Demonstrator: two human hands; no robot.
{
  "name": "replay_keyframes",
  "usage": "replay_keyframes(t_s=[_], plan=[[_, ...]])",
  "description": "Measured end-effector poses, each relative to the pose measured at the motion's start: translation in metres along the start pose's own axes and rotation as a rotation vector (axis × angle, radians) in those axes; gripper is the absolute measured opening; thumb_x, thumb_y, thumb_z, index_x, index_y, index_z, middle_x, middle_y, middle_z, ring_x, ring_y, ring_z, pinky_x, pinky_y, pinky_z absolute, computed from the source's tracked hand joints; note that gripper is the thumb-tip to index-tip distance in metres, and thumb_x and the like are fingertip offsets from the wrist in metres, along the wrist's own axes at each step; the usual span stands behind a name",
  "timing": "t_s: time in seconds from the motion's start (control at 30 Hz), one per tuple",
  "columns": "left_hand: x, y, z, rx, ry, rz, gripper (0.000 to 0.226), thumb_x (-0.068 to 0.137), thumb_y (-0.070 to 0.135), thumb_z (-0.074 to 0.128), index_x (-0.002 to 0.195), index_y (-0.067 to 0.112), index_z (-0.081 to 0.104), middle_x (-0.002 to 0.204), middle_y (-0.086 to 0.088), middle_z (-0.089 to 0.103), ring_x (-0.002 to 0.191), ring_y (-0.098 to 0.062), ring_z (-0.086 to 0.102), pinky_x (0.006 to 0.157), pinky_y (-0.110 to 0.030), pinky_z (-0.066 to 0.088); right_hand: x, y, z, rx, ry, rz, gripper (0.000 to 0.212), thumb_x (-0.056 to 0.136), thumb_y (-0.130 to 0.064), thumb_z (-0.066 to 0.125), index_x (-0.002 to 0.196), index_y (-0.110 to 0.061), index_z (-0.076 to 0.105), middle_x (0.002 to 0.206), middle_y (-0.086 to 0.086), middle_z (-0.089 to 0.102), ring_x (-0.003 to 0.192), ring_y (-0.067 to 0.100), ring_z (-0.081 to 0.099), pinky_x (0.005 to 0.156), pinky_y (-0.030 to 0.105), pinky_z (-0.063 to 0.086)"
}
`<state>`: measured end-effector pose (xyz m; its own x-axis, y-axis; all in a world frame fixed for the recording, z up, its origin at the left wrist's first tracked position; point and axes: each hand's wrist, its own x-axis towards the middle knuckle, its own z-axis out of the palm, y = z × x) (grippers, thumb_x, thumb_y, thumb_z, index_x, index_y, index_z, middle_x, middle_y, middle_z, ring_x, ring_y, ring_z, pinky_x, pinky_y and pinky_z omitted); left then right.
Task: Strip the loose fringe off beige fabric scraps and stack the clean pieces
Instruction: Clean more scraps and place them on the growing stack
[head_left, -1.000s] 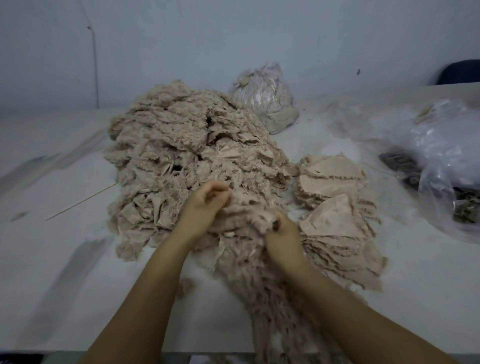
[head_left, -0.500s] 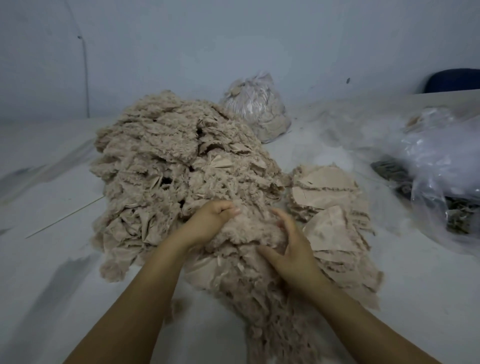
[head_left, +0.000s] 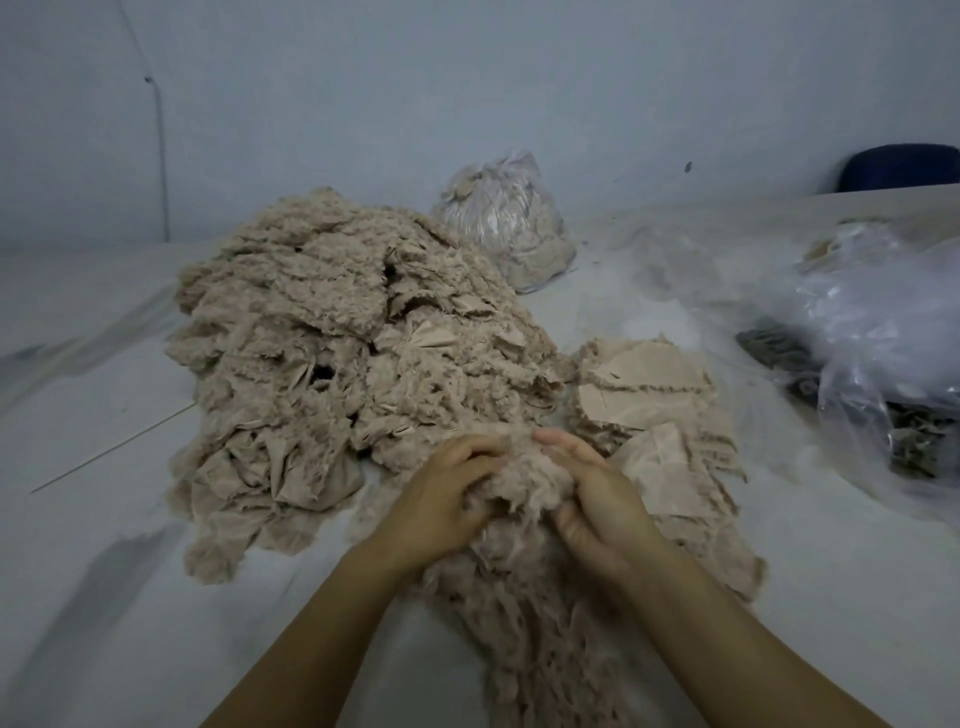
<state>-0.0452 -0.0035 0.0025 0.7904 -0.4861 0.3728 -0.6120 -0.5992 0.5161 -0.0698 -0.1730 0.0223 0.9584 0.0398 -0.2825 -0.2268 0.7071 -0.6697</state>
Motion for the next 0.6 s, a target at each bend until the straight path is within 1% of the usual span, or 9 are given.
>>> replay_keyframes(t_s=[0.07, 0.13, 0.23, 0.33, 0.4, 0.43, 0.5, 0.53, 0.6], plan=[[0.002, 0.001, -0.003, -0.213, 0.134, -0.273, 0.027, 0.091, 0.001, 0.052, 0.112, 0.010, 0.066, 0.096, 0.007, 0.064, 0.084, -0.010, 0.057, 0.074, -0.017, 0.046, -0.001, 0.001, 0.003, -0.122, 0.022, -0.007, 0.022, 0.094, 0.006, 0.045, 0.101, -0.002, 0.063, 0.080, 0.015, 0.070, 0.065, 0.022, 0.067, 0.057, 0.029, 0.057], [0.007, -0.002, -0.008, -0.278, 0.096, -0.381, 0.025, 0.096, 0.004, 0.044, 0.109, 0.010, 0.064, 0.092, -0.001, 0.067, 0.076, -0.013, 0.060, 0.069, -0.022, 0.046, -0.001, 0.003, 0.001, -0.425, 0.134, -0.120, 0.031, 0.092, 0.006, 0.045, 0.110, -0.012, 0.063, 0.089, 0.010, 0.064, 0.069, 0.022, 0.057, 0.062, 0.033, 0.050], [0.014, 0.003, -0.021, -0.133, 0.091, -0.291, 0.022, 0.096, 0.014, 0.047, 0.079, 0.005, 0.057, 0.067, -0.007, 0.057, 0.057, -0.014, 0.048, 0.058, -0.027, 0.034, -0.007, 0.006, -0.001, -0.523, 0.082, -0.193, 0.028, 0.092, -0.020, 0.058, 0.119, -0.028, 0.057, 0.115, 0.002, 0.056, 0.094, 0.018, 0.057, 0.077, 0.035, 0.052], [0.024, 0.014, -0.029, 0.021, 0.056, -0.198, 0.036, 0.092, 0.015, 0.051, 0.058, 0.020, 0.040, 0.051, 0.005, 0.039, 0.046, -0.007, 0.035, 0.049, -0.025, 0.022, -0.017, 0.015, 0.002, -0.994, -0.028, -0.346, 0.072, 0.062, -0.069, 0.068, 0.127, -0.050, 0.043, 0.132, -0.016, 0.034, 0.118, 0.002, 0.041, 0.095, 0.025, 0.040], [0.029, 0.018, -0.026, 0.052, -0.061, -0.181, 0.041, 0.091, 0.015, 0.052, 0.055, 0.021, 0.035, 0.050, 0.004, 0.036, 0.046, -0.007, 0.032, 0.048, -0.026, 0.021, -0.017, 0.023, 0.002, -1.284, -0.002, -0.524, 0.079, 0.061, -0.064, 0.073, 0.132, -0.044, 0.043, 0.132, -0.016, 0.031, 0.123, 0.001, 0.030, 0.101, 0.022, 0.029], [0.029, 0.018, -0.025, 0.034, -0.102, -0.188, 0.041, 0.091, 0.015, 0.054, 0.054, 0.020, 0.036, 0.050, 0.004, 0.036, 0.046, -0.007, 0.032, 0.049, -0.025, 0.022, -0.015, 0.025, 0.001, -1.349, 0.012, -0.619, 0.065, 0.068, -0.054, 0.075, 0.126, -0.037, 0.052, 0.124, -0.015, 0.040, 0.120, 0.003, 0.033, 0.099, 0.022, 0.029], [0.027, 0.012, -0.025, -0.056, -0.127, -0.229, 0.039, 0.089, 0.011, 0.056, 0.055, 0.017, 0.039, 0.052, 0.004, 0.036, 0.047, -0.005, 0.029, 0.051, -0.025, 0.023, -0.011, 0.022, -0.002, -1.314, 0.043, -0.725, 0.012, 0.082, -0.031, 0.071, 0.092, -0.028, 0.064, 0.084, -0.023, 0.054, 0.092, 0.002, 0.051, 0.077, 0.019, 0.036], [0.026, 0.009, -0.028, -0.123, -0.124, -0.261, 0.040, 0.088, 0.011, 0.059, 0.055, 0.017, 0.037, 0.051, 0.008, 0.034, 0.047, -0.005, 0.028, 0.051, -0.025, 0.023, -0.008, 0.021, -0.006, -1.244, 0.054, -0.693, 0.013, 0.087, -0.024, 0.067, 0.077, -0.027, 0.059, 0.066, -0.020, 0.052, 0.073, 0.000, 0.051, 0.065, 0.020, 0.035], [0.022, 0.001, -0.035, -0.214, -0.109, -0.305, 0.044, 0.087, 0.020, 0.066, 0.054, 0.020, 0.036, 0.048, 0.011, 0.031, 0.045, -0.004, 0.028, 0.049, -0.023, 0.024, -0.005, 0.018, -0.011, -1.087, 0.076, -0.545, 0.028, 0.091, -0.020, 0.062, 0.065, -0.021, 0.051, 0.054, -0.012, 0.047, 0.054, 0.005, 0.044, 0.055, 0.023, 0.033]])
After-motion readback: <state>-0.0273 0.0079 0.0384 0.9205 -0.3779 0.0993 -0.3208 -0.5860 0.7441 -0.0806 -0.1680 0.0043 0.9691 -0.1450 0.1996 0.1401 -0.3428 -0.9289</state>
